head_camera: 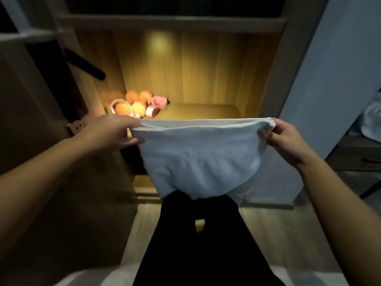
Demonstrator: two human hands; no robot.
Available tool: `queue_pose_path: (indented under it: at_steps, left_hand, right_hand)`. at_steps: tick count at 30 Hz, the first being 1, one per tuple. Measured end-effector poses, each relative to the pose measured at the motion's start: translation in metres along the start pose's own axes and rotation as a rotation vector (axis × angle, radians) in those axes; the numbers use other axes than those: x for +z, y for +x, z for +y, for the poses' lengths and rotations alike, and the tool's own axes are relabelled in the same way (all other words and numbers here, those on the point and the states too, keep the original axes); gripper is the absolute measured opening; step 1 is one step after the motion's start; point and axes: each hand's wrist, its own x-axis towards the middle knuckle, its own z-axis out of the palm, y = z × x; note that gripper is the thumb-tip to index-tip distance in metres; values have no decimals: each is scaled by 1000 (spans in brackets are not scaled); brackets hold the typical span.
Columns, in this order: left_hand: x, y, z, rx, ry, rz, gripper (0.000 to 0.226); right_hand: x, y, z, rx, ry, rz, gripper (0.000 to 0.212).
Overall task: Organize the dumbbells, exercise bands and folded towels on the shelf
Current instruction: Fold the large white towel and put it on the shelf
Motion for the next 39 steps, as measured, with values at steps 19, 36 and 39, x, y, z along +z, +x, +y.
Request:
queue_pose_path:
  at_steps: [19,36,39]
  left_hand:
    - [-165,183,-30,-271,159,238,20]
    - [-92,159,-30,-89,226,128,16]
    - [-66,159,-30,-144,352,-269,22]
  right_hand:
    - [-40,175,-167,-370,-529,465,32]
    - [-43,160,-91,-169,-724,142,8]
    - [-33,155,-63,-35,-782,-15,8]
